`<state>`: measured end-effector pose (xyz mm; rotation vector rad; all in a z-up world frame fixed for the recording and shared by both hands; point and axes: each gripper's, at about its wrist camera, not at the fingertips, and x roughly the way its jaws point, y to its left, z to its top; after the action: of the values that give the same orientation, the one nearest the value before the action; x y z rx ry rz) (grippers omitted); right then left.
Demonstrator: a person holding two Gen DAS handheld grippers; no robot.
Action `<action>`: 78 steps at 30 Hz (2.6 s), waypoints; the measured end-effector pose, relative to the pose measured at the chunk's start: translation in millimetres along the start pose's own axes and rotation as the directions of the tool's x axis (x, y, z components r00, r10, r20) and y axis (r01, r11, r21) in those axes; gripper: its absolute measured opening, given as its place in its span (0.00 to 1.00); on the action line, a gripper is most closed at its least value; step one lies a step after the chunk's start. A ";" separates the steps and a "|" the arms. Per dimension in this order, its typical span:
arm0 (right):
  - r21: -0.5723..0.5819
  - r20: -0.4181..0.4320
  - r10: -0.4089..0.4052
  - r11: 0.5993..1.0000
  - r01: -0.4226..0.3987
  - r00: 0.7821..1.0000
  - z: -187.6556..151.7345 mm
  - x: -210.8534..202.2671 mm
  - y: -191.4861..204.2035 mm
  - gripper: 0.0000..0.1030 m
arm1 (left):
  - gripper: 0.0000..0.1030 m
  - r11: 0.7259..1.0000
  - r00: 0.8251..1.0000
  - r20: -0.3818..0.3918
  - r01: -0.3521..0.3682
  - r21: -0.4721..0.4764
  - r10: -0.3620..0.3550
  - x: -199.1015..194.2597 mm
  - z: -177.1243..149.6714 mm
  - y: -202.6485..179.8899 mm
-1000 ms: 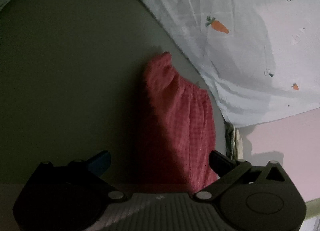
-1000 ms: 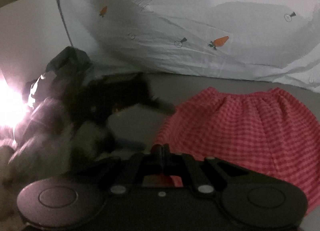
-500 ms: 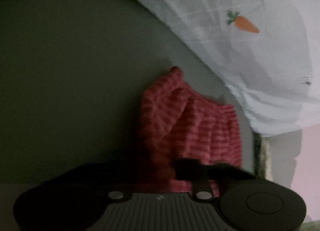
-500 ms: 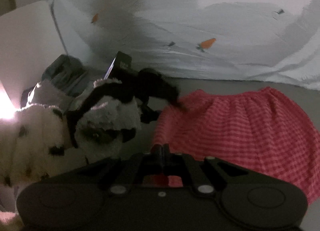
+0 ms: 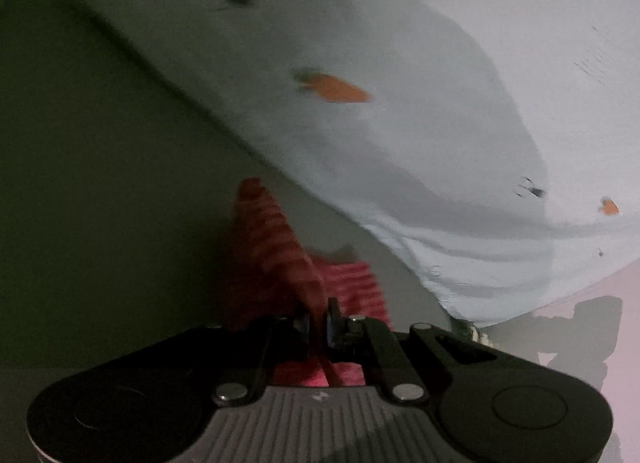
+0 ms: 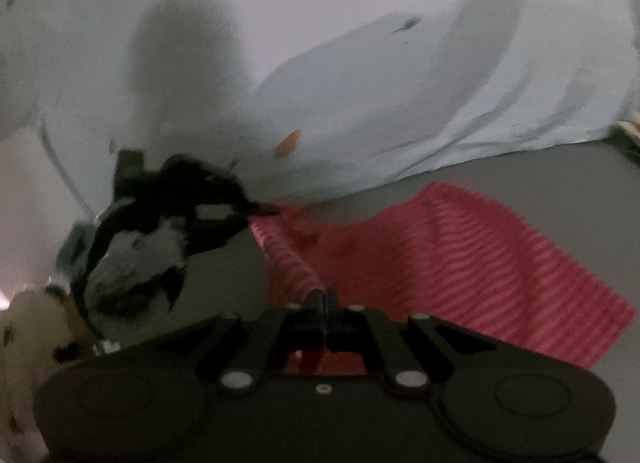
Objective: Fold clothes
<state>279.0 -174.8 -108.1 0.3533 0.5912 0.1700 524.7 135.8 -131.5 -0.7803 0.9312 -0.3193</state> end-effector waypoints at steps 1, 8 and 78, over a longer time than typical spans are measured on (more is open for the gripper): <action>0.014 0.013 -0.015 1.000 0.014 1.000 5.3 -5.1 -15.9 0.00 | 0.07 1.000 1.000 0.004 0.000 0.014 0.000 5.5 -3.8 -14.5; 0.108 0.075 -0.106 0.989 0.098 0.991 38.5 -37.4 -132.6 0.00 | 0.07 0.995 1.000 -0.018 -0.005 0.101 0.007 61.6 -48.2 -104.9; 0.016 -0.548 -0.081 0.994 0.107 0.833 -61.8 -51.2 -209.0 0.36 | 0.26 0.884 0.806 -0.365 -0.443 0.153 0.467 -60.0 -304.1 -9.1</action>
<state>213.5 -364.5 -207.4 0.3177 1.1830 0.1625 243.3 23.1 -196.9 -0.4144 1.4502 -0.0755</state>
